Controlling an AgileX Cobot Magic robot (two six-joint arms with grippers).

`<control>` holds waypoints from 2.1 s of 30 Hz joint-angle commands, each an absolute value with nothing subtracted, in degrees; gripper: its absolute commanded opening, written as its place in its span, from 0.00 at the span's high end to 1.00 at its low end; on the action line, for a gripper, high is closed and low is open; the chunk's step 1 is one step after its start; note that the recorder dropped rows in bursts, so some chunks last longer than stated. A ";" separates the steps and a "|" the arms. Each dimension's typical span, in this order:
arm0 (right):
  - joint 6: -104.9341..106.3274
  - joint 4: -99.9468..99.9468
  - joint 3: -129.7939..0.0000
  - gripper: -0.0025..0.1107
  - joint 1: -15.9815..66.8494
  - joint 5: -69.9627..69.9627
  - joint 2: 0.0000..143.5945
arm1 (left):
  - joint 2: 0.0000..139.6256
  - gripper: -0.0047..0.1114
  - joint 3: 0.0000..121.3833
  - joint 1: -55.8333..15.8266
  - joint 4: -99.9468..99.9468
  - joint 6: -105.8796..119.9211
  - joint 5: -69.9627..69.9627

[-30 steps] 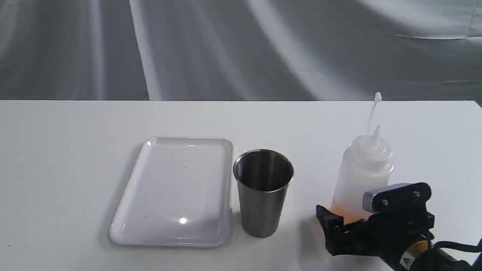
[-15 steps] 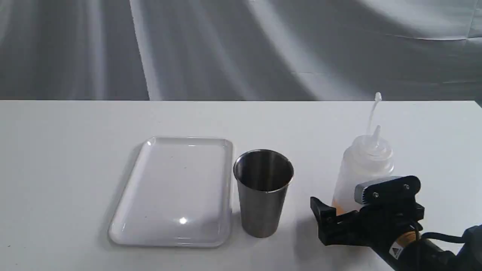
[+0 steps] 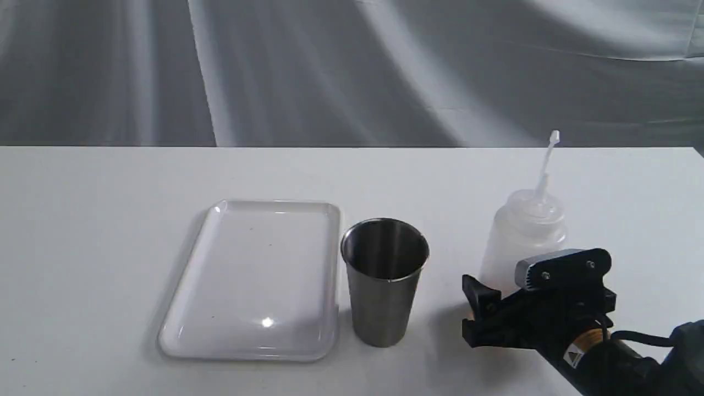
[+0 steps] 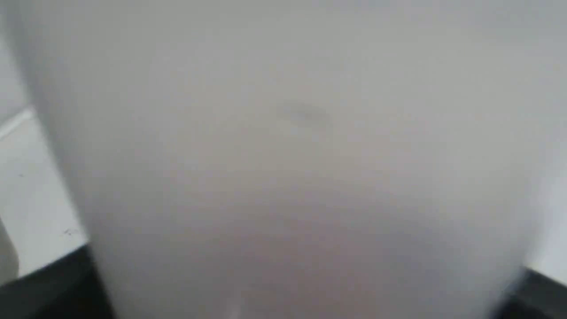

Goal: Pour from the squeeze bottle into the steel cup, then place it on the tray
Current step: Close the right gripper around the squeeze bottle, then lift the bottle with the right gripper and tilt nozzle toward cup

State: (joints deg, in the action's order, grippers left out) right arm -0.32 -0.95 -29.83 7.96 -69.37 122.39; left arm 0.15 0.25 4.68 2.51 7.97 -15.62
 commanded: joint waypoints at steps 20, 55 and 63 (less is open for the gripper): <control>3.04 -1.68 -29.09 0.83 8.04 -69.96 113.92 | 0.00 0.89 0.00 4.70 2.53 7.85 -15.22; 46.83 13.14 -36.10 0.83 8.56 -30.16 90.09 | 0.00 0.89 0.00 4.70 2.53 7.85 -15.22; 62.90 19.02 -36.10 0.83 10.83 -28.86 90.22 | 0.00 0.89 0.00 4.70 2.53 7.85 -15.22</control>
